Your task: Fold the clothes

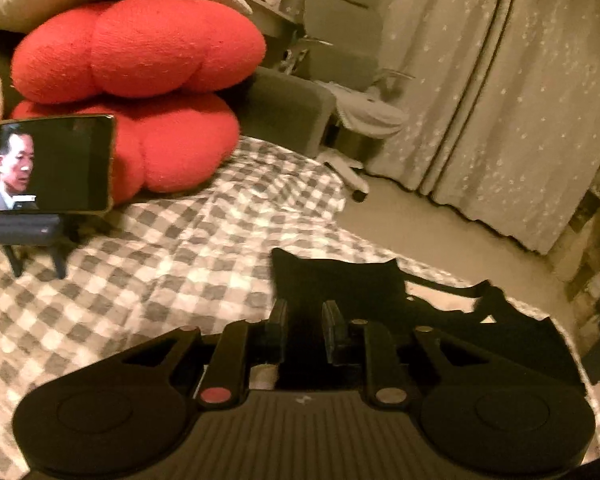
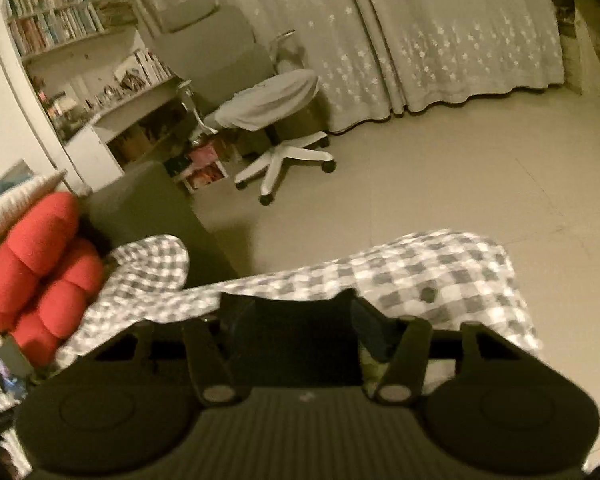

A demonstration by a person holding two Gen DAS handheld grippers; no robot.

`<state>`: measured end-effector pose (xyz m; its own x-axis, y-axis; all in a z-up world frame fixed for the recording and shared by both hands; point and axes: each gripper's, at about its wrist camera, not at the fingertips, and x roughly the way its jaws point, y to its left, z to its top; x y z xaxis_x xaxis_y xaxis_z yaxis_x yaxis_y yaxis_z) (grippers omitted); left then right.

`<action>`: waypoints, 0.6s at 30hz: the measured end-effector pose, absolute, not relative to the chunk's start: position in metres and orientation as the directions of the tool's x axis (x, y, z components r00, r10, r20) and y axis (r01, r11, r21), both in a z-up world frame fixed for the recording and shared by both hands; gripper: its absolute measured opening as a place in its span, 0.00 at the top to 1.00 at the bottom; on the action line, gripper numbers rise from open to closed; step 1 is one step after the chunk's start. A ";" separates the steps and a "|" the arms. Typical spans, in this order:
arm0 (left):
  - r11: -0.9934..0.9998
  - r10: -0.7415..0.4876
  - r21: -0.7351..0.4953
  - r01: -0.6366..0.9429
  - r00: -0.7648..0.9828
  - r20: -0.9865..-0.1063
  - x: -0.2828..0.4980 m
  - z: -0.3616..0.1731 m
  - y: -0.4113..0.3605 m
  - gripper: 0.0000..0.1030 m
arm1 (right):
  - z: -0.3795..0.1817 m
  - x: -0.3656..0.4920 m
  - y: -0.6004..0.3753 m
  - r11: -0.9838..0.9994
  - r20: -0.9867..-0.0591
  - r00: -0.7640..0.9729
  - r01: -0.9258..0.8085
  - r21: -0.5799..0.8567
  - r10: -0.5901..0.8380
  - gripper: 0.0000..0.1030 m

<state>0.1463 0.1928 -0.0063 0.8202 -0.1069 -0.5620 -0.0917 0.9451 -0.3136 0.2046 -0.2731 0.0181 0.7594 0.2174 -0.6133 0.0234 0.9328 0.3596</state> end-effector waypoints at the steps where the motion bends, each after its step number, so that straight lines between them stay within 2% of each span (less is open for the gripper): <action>1: 0.943 -0.113 -0.320 -0.090 0.820 -0.562 0.148 -0.007 0.194 0.81 | 0.014 0.206 -0.273 0.937 -0.624 0.752 0.027 0.348 0.210 0.50; 6: 0.930 -0.135 -0.356 -0.096 0.809 -0.571 0.157 -0.014 0.203 0.81 | -0.010 0.214 -0.262 0.961 -0.690 0.701 0.027 0.275 0.178 0.61; 10: 0.928 -0.162 -0.364 -0.072 0.803 -0.573 0.165 -0.018 0.202 0.81 | -0.021 0.217 -0.253 0.966 -0.707 0.686 0.021 0.257 0.173 0.61; 18: 0.964 -0.182 -0.265 0.028 0.797 -0.576 0.186 -0.025 0.174 0.81 | -0.038 0.227 -0.232 0.988 -0.737 0.665 -0.010 0.151 0.120 0.60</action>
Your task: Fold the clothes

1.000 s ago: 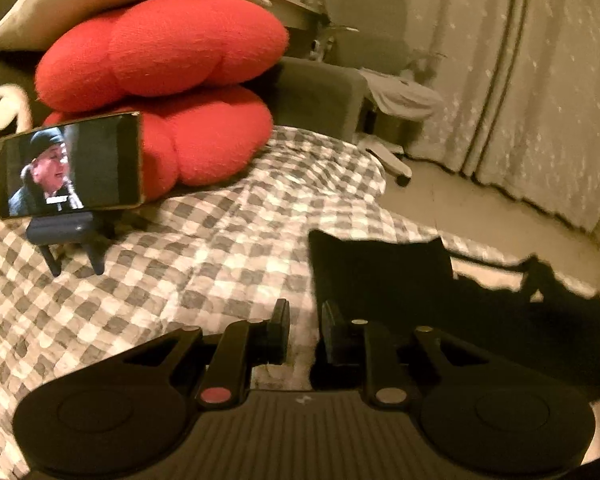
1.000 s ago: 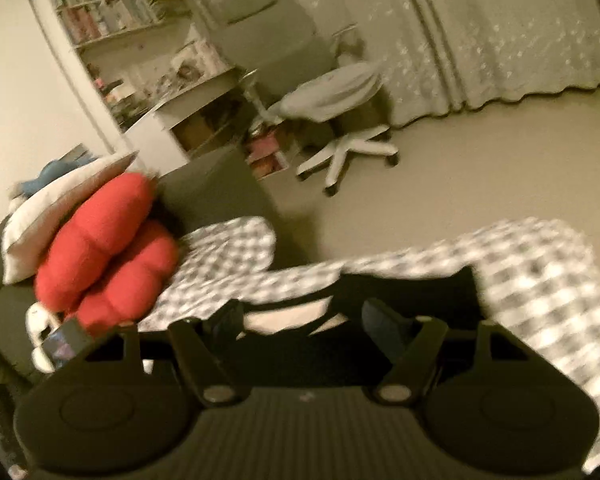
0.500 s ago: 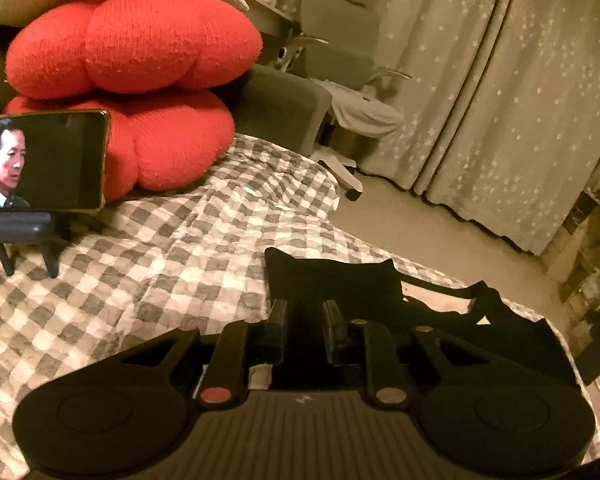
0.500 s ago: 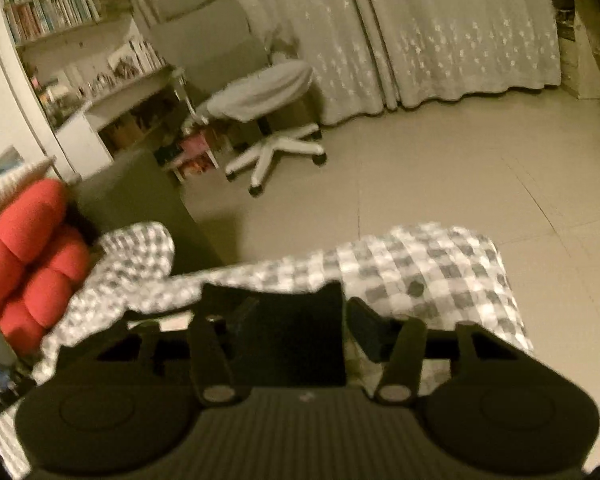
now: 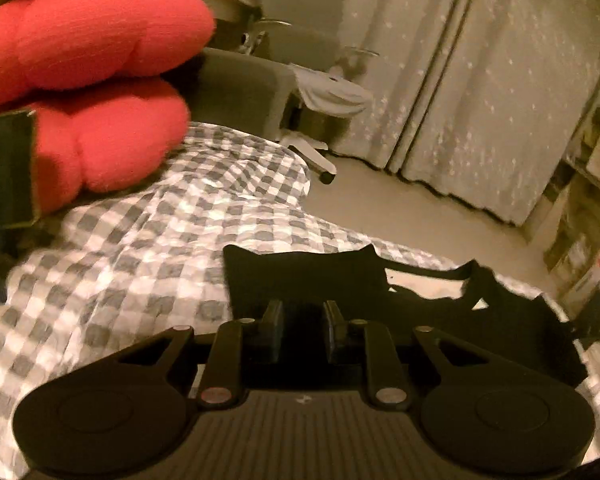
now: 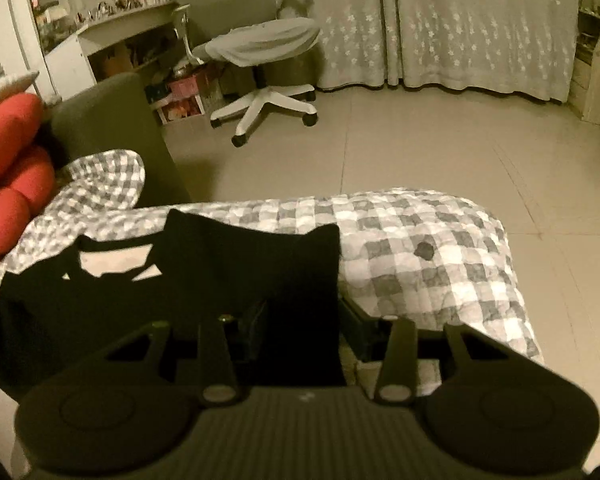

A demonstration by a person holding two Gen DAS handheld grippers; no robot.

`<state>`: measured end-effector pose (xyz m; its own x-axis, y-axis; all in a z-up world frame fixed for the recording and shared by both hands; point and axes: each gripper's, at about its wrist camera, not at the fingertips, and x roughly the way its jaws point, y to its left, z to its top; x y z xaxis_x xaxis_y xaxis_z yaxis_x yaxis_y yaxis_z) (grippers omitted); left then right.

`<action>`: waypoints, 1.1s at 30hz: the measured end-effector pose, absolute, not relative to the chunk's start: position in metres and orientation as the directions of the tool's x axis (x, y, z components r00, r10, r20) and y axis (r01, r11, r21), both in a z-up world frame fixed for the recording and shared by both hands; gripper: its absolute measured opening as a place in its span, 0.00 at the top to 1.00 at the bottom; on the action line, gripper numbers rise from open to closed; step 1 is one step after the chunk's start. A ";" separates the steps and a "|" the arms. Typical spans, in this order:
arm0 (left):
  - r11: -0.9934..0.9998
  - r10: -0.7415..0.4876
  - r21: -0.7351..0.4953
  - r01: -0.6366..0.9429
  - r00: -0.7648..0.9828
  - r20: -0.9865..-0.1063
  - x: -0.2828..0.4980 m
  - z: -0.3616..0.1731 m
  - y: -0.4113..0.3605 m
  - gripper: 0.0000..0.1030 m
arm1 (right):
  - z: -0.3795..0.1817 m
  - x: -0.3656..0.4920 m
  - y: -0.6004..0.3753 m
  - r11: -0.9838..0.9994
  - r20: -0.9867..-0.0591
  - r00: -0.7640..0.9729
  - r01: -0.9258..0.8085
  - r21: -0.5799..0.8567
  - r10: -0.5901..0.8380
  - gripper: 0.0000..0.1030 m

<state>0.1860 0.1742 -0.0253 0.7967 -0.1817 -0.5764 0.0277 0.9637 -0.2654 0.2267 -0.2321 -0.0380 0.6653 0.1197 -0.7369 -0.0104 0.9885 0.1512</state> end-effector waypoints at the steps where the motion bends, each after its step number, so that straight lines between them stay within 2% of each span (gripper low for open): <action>1: 0.970 -0.174 -0.241 0.036 0.796 -0.579 0.189 -0.027 0.171 0.81 | -0.040 0.228 -0.231 0.989 -0.739 0.664 -0.013 0.144 0.116 0.60; 4: 0.984 -0.146 -0.167 0.056 0.790 -0.596 0.195 -0.035 0.163 0.86 | -0.045 0.230 -0.226 0.993 -0.740 0.664 -0.034 0.112 0.106 0.62; 5: 0.988 -0.134 -0.138 0.062 0.787 -0.603 0.195 -0.037 0.159 0.94 | -0.047 0.230 -0.223 0.994 -0.737 0.668 -0.043 0.101 0.103 0.63; 9: 0.995 -0.094 -0.080 0.059 0.807 -0.583 0.189 -0.030 0.153 0.99 | -0.043 0.230 -0.222 0.995 -0.716 0.692 -0.044 0.090 0.096 0.84; 10: 0.996 -0.088 -0.080 0.051 0.817 -0.570 0.187 -0.026 0.154 0.99 | -0.041 0.229 -0.222 0.995 -0.709 0.698 -0.041 0.095 0.097 0.86; 16: 0.996 -0.048 -0.089 0.002 0.855 -0.516 0.181 -0.011 0.165 0.99 | -0.044 0.231 -0.224 0.996 -0.710 0.700 -0.023 0.081 0.074 0.86; 21: 0.997 -0.008 -0.070 -0.042 0.802 -0.598 0.194 -0.033 0.167 0.99 | -0.046 0.230 -0.220 0.998 -0.708 0.704 -0.011 0.060 0.050 0.86; 24: 0.993 -0.017 -0.107 -0.054 0.820 -0.572 0.189 -0.024 0.170 0.99 | -0.045 0.229 -0.221 0.998 -0.697 0.715 0.004 0.068 0.045 0.86; 27: 0.993 0.031 -0.079 -0.091 0.827 -0.562 0.186 -0.019 0.172 0.99 | -0.049 0.230 -0.219 0.999 -0.707 0.706 0.000 0.047 0.033 0.84; 31: 0.979 0.019 -0.145 -0.143 0.775 -0.632 0.192 -0.037 0.189 0.98 | -0.046 0.229 -0.218 1.000 -0.705 0.709 -0.012 0.010 0.015 0.81; 33: 0.970 0.001 -0.187 -0.154 0.775 -0.632 0.192 -0.036 0.196 0.98 | -0.040 0.227 -0.223 1.000 -0.695 0.719 -0.004 0.025 0.021 0.79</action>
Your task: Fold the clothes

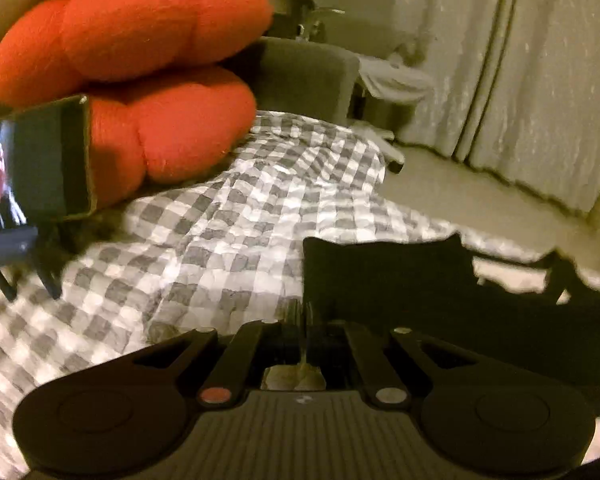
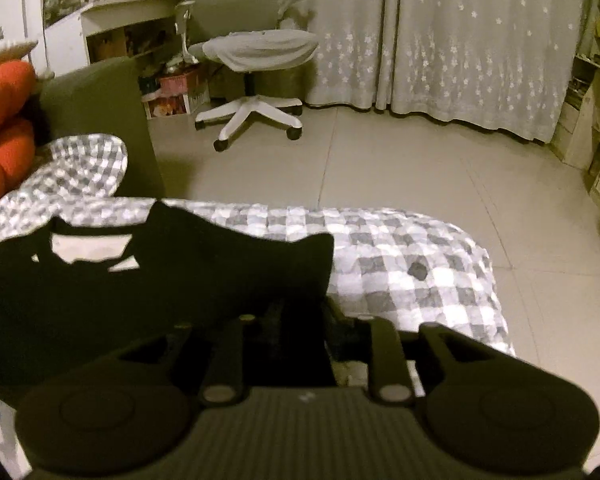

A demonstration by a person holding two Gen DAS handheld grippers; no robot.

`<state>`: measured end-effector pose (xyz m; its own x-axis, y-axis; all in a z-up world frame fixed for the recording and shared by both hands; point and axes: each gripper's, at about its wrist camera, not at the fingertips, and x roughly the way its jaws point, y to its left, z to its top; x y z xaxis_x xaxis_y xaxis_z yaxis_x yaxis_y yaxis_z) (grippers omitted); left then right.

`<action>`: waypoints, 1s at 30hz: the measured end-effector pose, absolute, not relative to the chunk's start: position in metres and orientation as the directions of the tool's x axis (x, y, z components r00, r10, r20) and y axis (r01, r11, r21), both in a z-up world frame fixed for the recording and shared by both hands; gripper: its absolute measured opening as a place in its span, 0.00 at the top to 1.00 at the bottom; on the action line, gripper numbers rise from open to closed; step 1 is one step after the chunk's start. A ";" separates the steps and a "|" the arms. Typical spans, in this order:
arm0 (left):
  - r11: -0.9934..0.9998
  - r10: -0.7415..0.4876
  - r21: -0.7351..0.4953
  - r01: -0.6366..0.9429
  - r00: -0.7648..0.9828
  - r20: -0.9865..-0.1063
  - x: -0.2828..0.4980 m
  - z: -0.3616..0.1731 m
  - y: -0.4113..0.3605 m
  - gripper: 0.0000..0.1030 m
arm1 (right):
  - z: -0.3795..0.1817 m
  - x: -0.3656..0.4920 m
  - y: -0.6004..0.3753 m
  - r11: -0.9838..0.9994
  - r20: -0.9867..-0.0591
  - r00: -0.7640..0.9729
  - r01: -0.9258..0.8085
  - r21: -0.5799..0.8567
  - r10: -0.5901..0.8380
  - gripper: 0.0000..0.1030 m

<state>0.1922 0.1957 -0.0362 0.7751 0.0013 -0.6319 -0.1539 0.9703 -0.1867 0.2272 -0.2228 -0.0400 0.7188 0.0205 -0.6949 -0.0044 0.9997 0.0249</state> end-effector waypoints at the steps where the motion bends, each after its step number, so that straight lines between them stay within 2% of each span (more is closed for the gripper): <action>1: 0.968 -0.003 -0.199 -0.156 0.781 -0.624 0.191 -0.034 0.197 0.98 | -0.037 0.226 -0.227 0.999 -0.687 0.726 0.001 0.038 0.025 0.78; 5: 0.961 -0.014 -0.227 -0.161 0.785 -0.619 0.189 -0.031 0.198 0.97 | -0.030 0.225 -0.242 0.996 -0.678 0.735 0.029 0.082 0.035 0.75; 7: 0.957 -0.027 -0.243 -0.160 0.783 -0.622 0.190 -0.033 0.198 0.92 | -0.030 0.226 -0.251 0.994 -0.679 0.733 0.044 0.101 0.037 0.72; 9: 0.955 -0.039 -0.255 -0.153 0.784 -0.619 0.190 -0.034 0.198 0.78 | -0.030 0.226 -0.259 0.989 -0.678 0.733 0.062 0.136 0.048 0.72; 11: 0.957 -0.051 -0.258 -0.134 0.796 -0.603 0.189 -0.032 0.196 0.72 | -0.030 0.225 -0.266 0.981 -0.677 0.732 0.062 0.184 0.080 0.72; 14: 0.959 -0.085 -0.267 -0.091 0.809 -0.581 0.188 -0.030 0.191 0.70 | -0.033 0.227 -0.264 0.982 -0.678 0.728 0.033 0.186 0.104 0.72; 19: 0.988 -0.058 -0.146 -0.043 0.781 -0.622 0.192 -0.041 0.168 0.66 | -0.049 0.233 -0.257 0.986 -0.699 0.705 0.001 0.167 0.118 0.72; 20: 0.991 -0.047 -0.127 -0.041 0.781 -0.622 0.192 -0.041 0.166 0.70 | -0.050 0.234 -0.258 0.985 -0.694 0.709 -0.006 0.174 0.127 0.73; 21: 0.991 -0.043 -0.123 -0.044 0.781 -0.623 0.192 -0.039 0.165 0.87 | -0.050 0.234 -0.258 0.984 -0.687 0.713 -0.014 0.180 0.136 0.81; 22: 0.991 -0.039 -0.124 -0.050 0.780 -0.625 0.192 -0.037 0.166 0.93 | -0.048 0.233 -0.257 0.983 -0.681 0.719 -0.018 0.183 0.140 0.86; 24: 0.986 -0.038 -0.148 -0.071 0.779 -0.626 0.191 -0.035 0.173 0.98 | -0.043 0.231 -0.254 0.986 -0.666 0.735 -0.011 0.169 0.122 0.88; 27: 0.976 -0.054 -0.201 -0.088 0.793 -0.607 0.187 -0.030 0.187 0.98 | -0.034 0.228 -0.249 0.988 -0.635 0.766 -0.009 0.154 0.106 0.88; 30: 0.960 -0.068 -0.258 -0.109 0.802 -0.593 0.185 -0.027 0.201 1.00 | -0.038 0.231 -0.245 0.994 -0.662 0.745 -0.006 0.107 0.076 0.88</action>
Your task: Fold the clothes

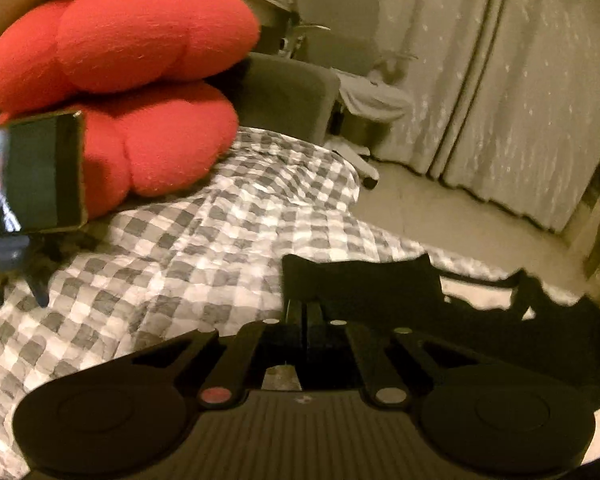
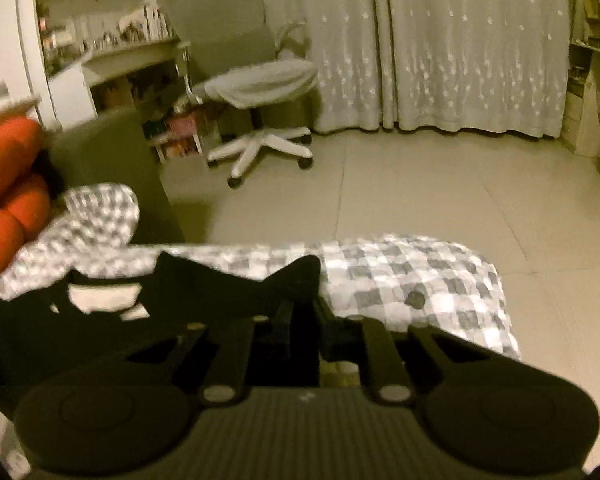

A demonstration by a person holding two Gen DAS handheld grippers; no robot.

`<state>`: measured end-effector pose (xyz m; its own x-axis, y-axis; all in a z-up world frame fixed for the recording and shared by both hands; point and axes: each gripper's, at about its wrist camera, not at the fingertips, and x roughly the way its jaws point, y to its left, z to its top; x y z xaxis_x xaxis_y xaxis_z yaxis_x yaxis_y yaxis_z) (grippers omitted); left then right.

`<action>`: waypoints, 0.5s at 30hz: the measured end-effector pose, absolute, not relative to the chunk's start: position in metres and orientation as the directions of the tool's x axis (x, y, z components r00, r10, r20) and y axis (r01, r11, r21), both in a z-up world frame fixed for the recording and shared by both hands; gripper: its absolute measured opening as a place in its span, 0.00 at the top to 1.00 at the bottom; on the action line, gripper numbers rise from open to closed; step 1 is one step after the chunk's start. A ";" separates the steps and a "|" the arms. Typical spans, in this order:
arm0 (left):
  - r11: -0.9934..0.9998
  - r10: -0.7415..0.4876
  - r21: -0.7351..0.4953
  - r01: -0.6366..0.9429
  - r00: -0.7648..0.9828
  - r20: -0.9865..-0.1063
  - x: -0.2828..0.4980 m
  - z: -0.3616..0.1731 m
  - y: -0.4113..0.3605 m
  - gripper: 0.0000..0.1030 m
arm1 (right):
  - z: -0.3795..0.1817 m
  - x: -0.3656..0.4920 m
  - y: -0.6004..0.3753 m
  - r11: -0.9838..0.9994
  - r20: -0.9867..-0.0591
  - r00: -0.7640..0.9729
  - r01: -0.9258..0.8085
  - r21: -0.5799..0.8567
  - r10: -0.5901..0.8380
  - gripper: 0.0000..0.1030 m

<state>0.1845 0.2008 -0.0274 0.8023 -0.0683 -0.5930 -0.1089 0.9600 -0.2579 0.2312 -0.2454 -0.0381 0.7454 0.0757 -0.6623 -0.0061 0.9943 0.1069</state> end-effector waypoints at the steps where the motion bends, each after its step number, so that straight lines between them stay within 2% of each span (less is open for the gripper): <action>1: 0.956 -0.063 -0.267 -0.121 0.804 -0.592 0.185 -0.027 0.204 1.00 | -0.043 0.233 -0.245 0.996 -0.682 0.728 -0.001 0.088 0.061 0.87; 7: 0.941 -0.121 -0.327 -0.091 0.812 -0.572 0.183 -0.022 0.206 0.98 | -0.037 0.234 -0.239 0.998 -0.671 0.740 0.012 0.069 0.038 0.83; 9: 0.947 -0.129 -0.313 -0.070 0.811 -0.570 0.182 -0.022 0.198 0.95 | -0.033 0.232 -0.237 0.998 -0.660 0.750 0.012 0.059 0.030 0.82; 15: 0.969 -0.096 -0.238 -0.063 0.793 -0.602 0.178 -0.027 0.178 0.95 | -0.022 0.224 -0.233 0.997 -0.660 0.748 -0.020 0.078 0.067 0.82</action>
<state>0.1785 0.1781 -0.0273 0.7926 -0.0957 -0.6022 -0.0635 0.9693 -0.2375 0.2244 -0.2325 -0.0223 0.7483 0.0670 -0.6600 -0.0202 0.9967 0.0783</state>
